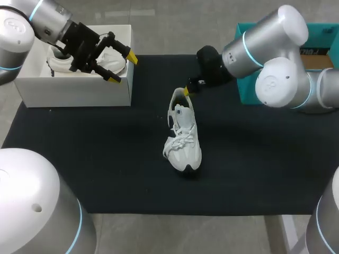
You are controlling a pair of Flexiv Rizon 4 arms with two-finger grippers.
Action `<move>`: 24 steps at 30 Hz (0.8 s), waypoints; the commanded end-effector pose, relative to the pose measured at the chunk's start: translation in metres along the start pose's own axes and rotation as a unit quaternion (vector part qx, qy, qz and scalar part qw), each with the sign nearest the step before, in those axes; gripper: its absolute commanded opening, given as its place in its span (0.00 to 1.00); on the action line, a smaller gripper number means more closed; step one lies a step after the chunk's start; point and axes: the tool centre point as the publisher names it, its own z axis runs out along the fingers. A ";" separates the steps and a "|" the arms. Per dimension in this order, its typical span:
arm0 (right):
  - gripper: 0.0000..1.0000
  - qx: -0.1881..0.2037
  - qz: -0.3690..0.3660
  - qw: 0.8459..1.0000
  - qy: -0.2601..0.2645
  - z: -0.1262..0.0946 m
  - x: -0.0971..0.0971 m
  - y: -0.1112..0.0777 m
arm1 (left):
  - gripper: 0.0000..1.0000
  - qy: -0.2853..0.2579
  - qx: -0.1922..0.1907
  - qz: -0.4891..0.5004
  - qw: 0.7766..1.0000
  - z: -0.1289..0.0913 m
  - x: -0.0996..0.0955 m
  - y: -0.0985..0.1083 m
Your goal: Take the shoe out of the shoebox, open the shoe tongue, remove and reinsert the insole, then place the shoe into the shoebox
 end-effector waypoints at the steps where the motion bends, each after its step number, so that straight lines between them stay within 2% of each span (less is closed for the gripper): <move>1: 0.00 0.019 0.060 0.987 -0.147 0.013 0.006 0.008 | 1.00 0.001 0.000 0.001 1.000 0.000 0.000 0.000; 3: 0.00 0.006 0.088 0.978 -0.187 0.017 0.007 0.007 | 1.00 0.001 0.000 0.001 1.000 0.000 0.000 0.000; 7: 0.00 0.022 0.125 0.951 -0.282 0.018 0.013 0.005 | 1.00 0.001 0.000 0.001 1.000 0.000 0.000 0.000; 9: 0.00 0.069 0.126 0.939 -0.312 0.020 0.014 0.007 | 1.00 0.001 0.000 0.001 1.000 0.000 0.000 0.000; 24: 0.00 0.069 0.126 0.939 -0.312 0.020 0.014 0.007 | 1.00 0.001 0.000 0.001 1.000 0.000 0.000 0.000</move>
